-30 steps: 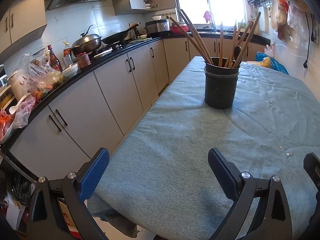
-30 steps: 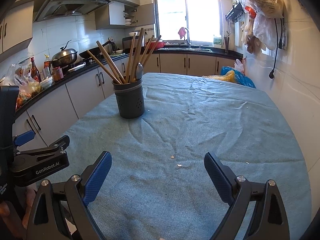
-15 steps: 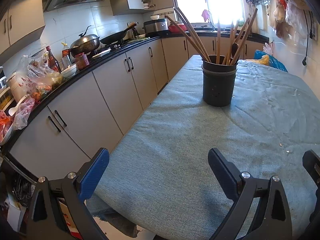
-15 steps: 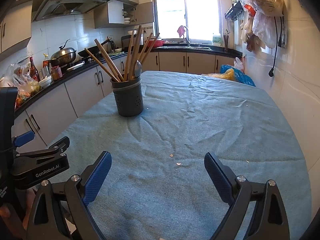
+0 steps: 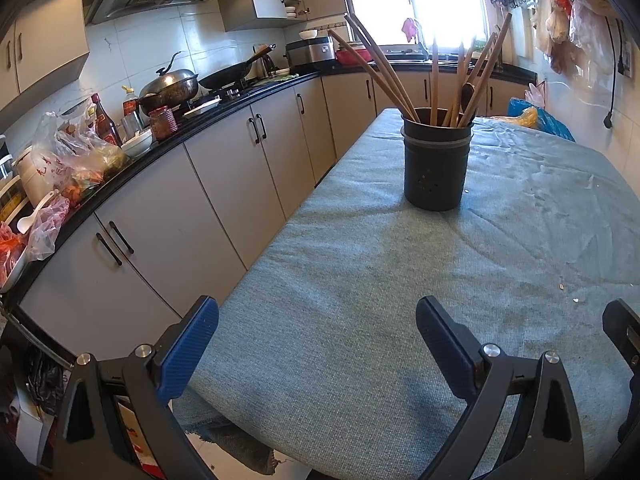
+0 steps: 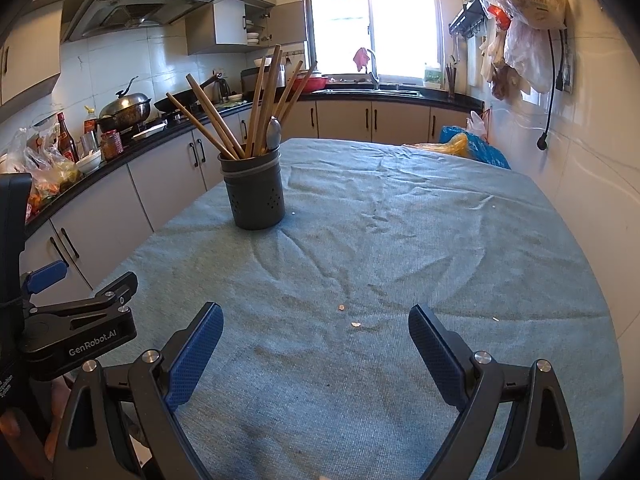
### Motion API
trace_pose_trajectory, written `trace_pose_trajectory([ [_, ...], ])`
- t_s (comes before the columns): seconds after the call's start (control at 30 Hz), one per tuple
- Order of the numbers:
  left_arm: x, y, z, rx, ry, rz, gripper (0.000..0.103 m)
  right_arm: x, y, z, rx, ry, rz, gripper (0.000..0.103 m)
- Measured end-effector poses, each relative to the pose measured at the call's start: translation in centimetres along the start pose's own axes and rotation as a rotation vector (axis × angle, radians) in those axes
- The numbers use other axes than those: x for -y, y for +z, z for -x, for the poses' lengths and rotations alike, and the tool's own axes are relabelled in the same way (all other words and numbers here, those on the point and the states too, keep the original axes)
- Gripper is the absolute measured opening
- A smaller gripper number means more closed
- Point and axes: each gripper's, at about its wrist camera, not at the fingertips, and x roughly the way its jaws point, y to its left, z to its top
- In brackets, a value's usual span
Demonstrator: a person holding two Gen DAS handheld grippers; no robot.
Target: Organize utensils
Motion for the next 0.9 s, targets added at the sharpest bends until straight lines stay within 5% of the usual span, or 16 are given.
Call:
trace_pose_trajectory([
  [0.9,-0.31,-0.05,0.17,-0.006,0.004,-0.003,0.099,0.09,-0.22,-0.31,-0.012,-0.002,-0.006,0.096],
])
